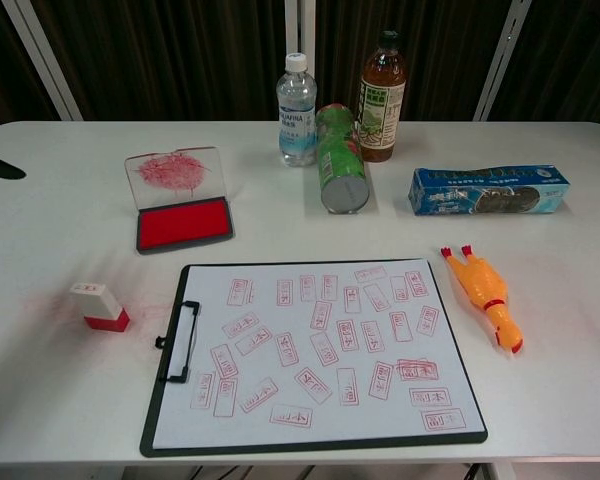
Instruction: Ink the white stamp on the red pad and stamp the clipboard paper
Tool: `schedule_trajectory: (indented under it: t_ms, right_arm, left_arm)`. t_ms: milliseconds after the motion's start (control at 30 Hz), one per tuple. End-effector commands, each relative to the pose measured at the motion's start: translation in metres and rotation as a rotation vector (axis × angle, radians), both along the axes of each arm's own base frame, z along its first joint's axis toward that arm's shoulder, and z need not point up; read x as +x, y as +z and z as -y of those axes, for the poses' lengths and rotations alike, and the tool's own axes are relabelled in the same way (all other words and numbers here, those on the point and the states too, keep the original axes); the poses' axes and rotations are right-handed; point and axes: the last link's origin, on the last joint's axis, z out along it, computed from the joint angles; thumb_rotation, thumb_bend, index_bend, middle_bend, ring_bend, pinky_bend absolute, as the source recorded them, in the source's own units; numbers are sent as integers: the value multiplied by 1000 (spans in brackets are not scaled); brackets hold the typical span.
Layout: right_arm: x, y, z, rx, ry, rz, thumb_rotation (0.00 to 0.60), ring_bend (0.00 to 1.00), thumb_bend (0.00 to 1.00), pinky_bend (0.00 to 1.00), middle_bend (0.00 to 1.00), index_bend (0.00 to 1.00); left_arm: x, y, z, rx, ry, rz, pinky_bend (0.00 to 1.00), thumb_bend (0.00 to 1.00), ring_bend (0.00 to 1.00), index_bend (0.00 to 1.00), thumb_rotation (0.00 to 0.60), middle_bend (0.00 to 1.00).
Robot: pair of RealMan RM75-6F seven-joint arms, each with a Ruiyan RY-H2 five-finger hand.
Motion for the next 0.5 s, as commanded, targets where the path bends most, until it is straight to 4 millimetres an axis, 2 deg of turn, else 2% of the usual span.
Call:
schedule_trajectory:
  t_ms: [33,300,500]
  right_arm:
    - [-1,1,-1,-3,-6,2,600,0,277,0,0,0]
    - [-5,4,-5,-14,-26,-1,600,0,277,0,0,0]
    - [-7,9,-7,-29,-31,2,600,0,277,0,0,0]
  left_arm:
    - [10,-25,-8,-59,-11,19,166,2,70,131,600,120]
    - [18,-59,-23,-81,-87,-16,166,54,68,213,600,233]
    - [18,-74,-32,-101,-87,-24,166,147,68,255,600,286]
